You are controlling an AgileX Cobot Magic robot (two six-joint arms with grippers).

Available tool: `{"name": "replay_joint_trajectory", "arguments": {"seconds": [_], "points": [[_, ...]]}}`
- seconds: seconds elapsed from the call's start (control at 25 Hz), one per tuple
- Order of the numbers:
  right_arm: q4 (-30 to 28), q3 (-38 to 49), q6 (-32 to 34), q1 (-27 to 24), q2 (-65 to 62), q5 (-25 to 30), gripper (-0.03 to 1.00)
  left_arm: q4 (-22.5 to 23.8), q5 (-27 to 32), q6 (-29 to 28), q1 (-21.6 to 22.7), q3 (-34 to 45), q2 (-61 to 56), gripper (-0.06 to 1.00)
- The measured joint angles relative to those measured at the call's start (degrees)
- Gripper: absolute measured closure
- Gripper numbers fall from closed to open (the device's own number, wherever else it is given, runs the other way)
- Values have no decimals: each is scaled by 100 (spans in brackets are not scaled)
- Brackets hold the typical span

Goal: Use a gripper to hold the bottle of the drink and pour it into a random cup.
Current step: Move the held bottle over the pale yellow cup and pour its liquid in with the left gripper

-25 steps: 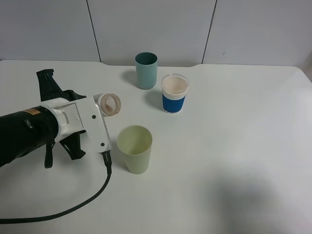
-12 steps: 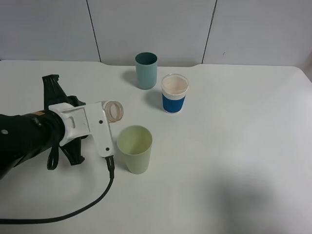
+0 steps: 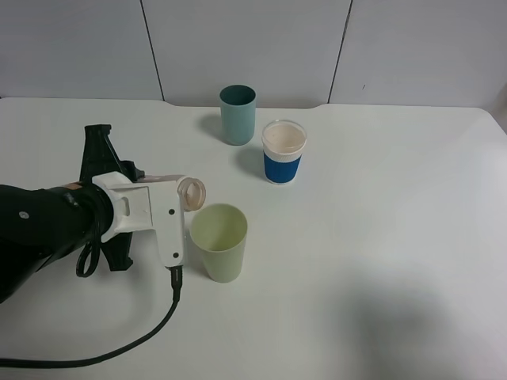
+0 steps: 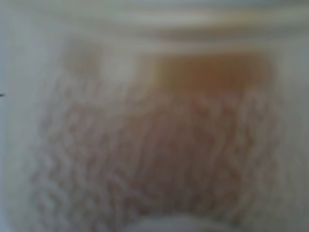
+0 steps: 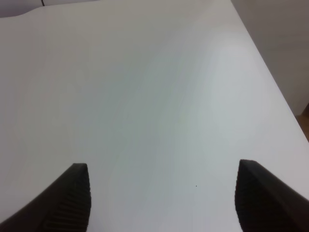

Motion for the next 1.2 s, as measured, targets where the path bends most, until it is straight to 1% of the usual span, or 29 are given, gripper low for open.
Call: {"name": "replay_joint_trajectory", "arguments": {"seconds": [0.2,0.68,0.88,1.08,1.2], "points": [[0,0,0,0,0,0,33,-23,-91,228,0,0,0,58],[0,0,0,0,0,0,33,-291,-122,902,0,-127,0,58],[0,0,0,0,0,0,33,-504,-127,1248,0,-127,0,58],[0,0,0,0,0,0,33,-642,-127,1376,0,-146,4,58],[0,0,0,0,0,0,33,-762,-129,1552,0,-203,4,58]]}}
